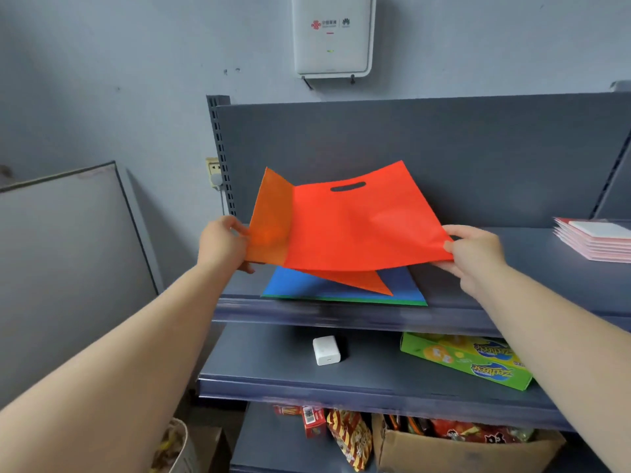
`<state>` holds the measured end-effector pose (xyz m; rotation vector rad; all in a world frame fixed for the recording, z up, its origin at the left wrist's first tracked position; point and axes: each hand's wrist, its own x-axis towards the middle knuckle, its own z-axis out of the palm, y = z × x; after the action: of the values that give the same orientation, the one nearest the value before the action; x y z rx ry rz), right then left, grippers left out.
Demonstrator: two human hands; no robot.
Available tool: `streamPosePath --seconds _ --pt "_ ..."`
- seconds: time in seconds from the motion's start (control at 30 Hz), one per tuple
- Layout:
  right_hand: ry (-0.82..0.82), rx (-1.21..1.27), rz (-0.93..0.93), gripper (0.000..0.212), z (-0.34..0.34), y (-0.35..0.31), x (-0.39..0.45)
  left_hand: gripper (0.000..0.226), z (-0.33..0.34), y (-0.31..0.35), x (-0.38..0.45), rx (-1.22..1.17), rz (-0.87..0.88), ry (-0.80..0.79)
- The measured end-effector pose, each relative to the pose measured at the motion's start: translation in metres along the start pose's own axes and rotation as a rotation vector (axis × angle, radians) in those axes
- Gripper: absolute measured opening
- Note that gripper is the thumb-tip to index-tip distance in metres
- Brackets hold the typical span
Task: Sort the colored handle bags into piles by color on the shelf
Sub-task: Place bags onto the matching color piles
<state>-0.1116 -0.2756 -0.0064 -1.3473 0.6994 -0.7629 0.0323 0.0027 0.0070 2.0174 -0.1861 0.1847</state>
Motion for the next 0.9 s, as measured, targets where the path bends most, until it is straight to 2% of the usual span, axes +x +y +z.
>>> streamPosePath --seconds 0.17,0.3,0.43,0.5,0.63,0.9 --pt "-0.097 0.268 0.038 0.037 -0.006 -0.034 -0.02 0.018 -0.065 0.021 -0.041 -0.095 0.032 0.227" --pt "-0.256 0.327 0.034 0.037 0.0 -0.06 -0.049 0.026 -0.12 0.035 -0.084 -0.22 0.051 0.378" --pt "-0.407 0.35 0.029 0.035 0.018 -0.079 -0.089 0.016 -0.174 0.047 -0.135 -0.311 0.046 0.527" --pt "-0.481 0.372 0.044 0.036 0.031 -0.084 -0.112 0.01 -0.2 0.049 -0.163 -0.32 0.046 0.576" --pt "-0.623 0.43 0.111 0.036 0.062 -0.099 -0.168 0.018 -0.263 0.051 -0.222 -0.313 0.044 0.698" --pt "-0.981 0.505 0.209 0.035 0.137 -0.132 -0.323 0.017 -0.42 0.052 -0.361 -0.194 0.044 0.989"
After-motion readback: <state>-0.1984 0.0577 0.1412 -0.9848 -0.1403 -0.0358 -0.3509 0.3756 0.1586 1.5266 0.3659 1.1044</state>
